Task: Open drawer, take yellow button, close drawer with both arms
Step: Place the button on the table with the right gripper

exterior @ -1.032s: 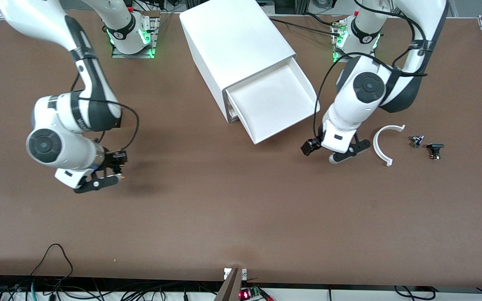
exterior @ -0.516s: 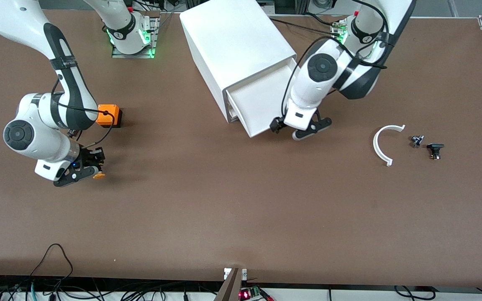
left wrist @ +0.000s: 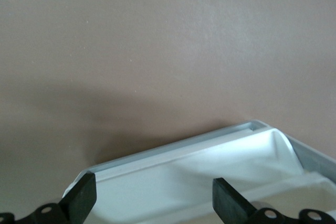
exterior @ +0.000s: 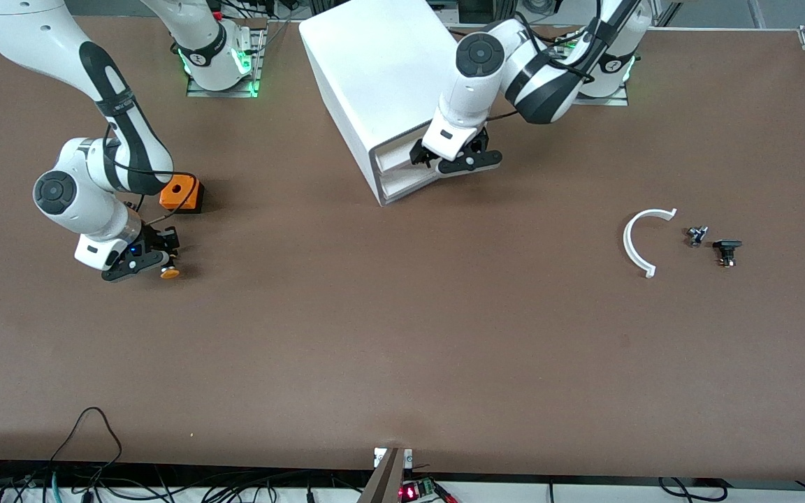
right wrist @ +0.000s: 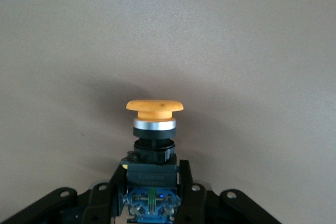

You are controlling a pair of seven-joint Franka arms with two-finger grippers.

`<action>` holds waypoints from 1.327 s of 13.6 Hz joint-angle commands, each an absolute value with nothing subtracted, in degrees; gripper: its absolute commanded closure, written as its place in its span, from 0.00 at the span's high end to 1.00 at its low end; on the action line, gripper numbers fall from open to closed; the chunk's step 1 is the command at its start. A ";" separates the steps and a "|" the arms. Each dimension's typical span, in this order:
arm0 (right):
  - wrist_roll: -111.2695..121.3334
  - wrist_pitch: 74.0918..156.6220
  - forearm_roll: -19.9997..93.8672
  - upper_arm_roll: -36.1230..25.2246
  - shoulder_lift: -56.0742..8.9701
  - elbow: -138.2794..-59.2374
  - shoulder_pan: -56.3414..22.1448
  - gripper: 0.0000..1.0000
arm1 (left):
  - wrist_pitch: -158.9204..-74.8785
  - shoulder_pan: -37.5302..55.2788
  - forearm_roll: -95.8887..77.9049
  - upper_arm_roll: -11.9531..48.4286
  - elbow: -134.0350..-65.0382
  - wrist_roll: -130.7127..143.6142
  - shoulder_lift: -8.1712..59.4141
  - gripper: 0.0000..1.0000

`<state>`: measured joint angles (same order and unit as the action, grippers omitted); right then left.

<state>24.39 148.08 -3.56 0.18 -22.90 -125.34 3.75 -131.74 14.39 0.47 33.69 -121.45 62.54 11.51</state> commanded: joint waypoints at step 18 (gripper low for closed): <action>-7.83 89.92 -5.15 12.74 -19.25 -75.78 -1.05 1.00 | -122.10 -0.52 1.67 15.66 -109.51 25.26 2.56 1.00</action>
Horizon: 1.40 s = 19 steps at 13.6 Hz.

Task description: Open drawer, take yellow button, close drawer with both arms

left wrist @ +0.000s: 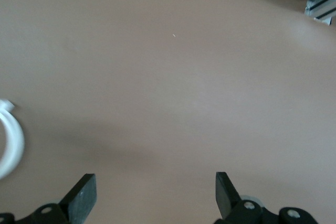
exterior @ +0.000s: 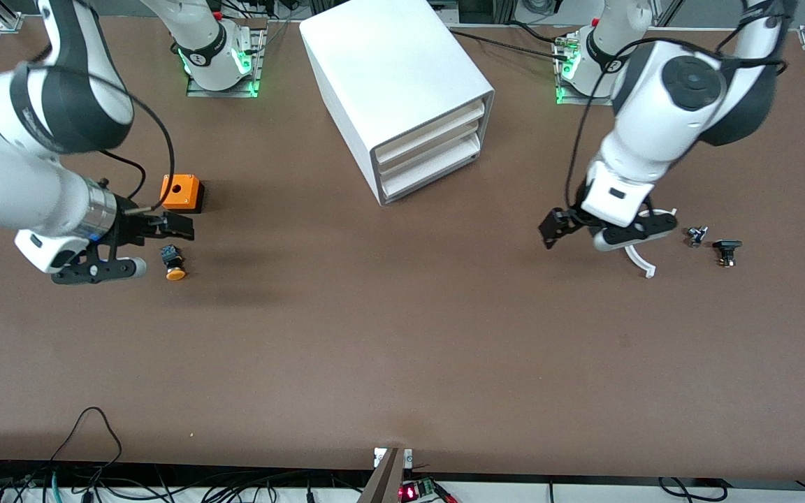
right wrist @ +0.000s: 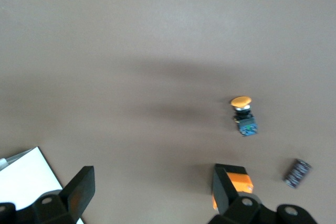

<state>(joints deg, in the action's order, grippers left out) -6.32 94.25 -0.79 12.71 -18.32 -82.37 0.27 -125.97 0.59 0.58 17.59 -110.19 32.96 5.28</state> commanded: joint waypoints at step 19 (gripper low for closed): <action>-3.17 98.70 -5.63 -2.11 6.68 -109.69 -0.61 1.00 | -98.44 0.00 1.23 0.88 -92.99 -1.14 2.81 1.00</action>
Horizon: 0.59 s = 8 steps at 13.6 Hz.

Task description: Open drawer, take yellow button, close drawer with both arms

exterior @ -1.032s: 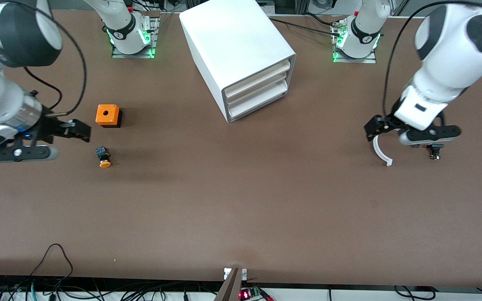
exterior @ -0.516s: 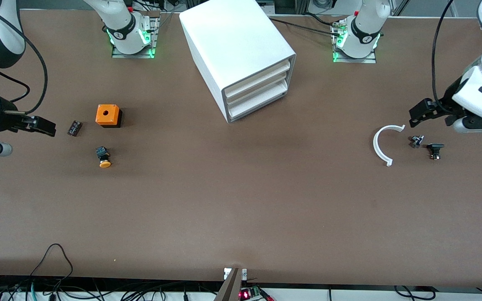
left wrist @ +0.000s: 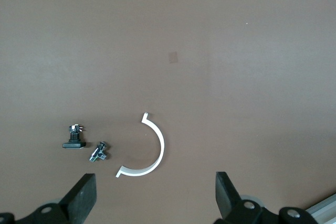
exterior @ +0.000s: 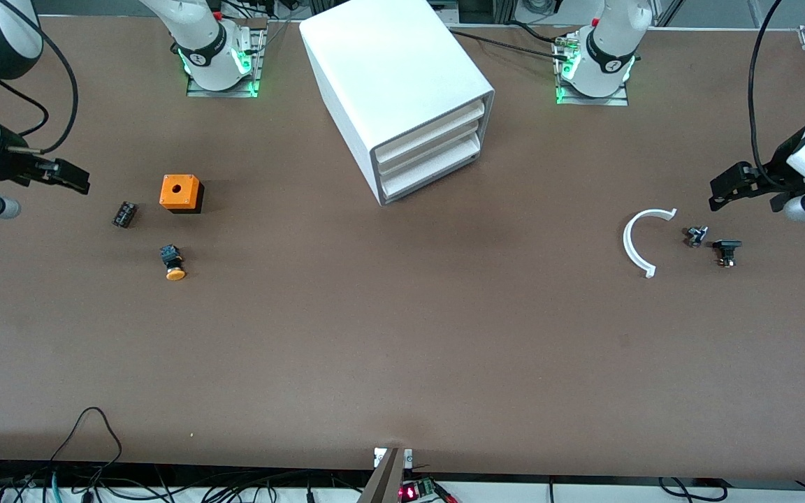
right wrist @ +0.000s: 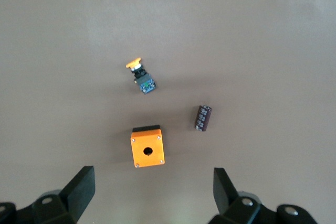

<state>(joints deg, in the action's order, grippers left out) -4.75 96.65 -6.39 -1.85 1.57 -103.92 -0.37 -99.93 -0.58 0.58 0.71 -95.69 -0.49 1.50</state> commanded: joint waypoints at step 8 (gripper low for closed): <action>-0.17 99.67 -2.29 -3.34 5.54 -107.50 -0.79 1.00 | -96.95 -2.02 -0.79 0.26 -92.02 -1.23 2.81 1.00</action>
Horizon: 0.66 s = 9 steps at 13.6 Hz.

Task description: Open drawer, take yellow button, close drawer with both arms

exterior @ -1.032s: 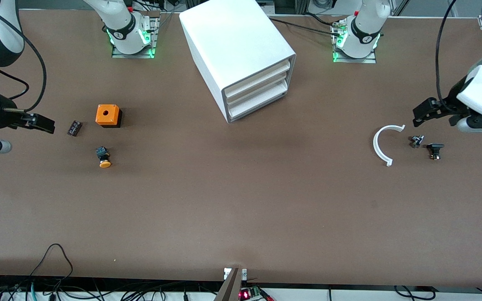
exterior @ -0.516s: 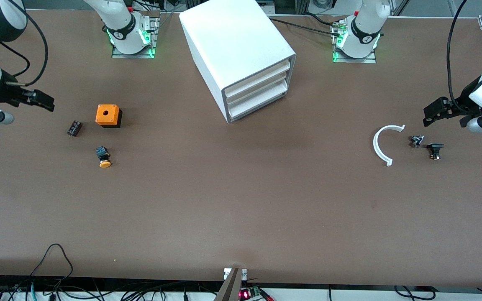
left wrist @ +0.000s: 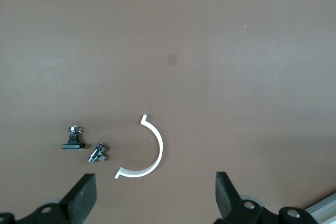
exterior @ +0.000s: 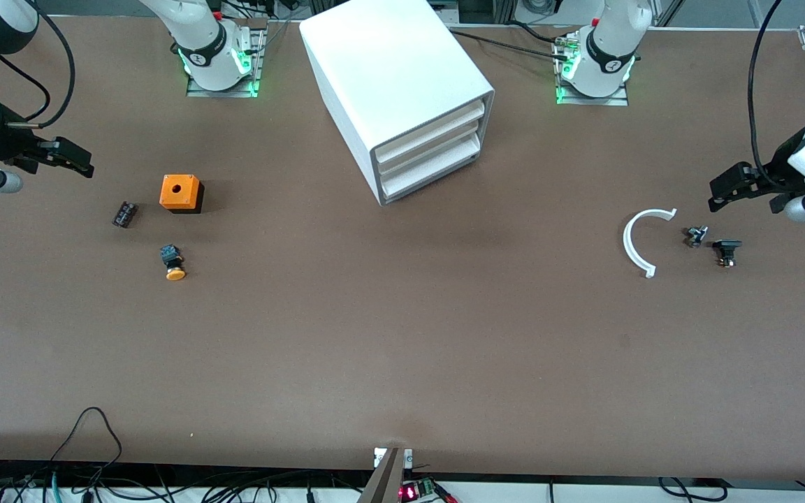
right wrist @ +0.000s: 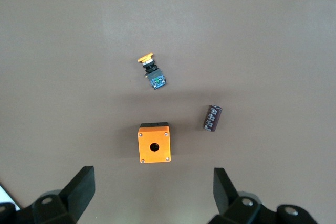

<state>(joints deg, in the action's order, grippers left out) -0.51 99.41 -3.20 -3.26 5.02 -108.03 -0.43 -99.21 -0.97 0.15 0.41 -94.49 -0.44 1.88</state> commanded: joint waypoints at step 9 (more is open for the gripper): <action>0.34 99.32 -2.20 -3.51 5.45 -105.03 -0.79 1.00 | -96.59 -2.29 -0.70 0.26 -91.93 -0.97 2.81 1.00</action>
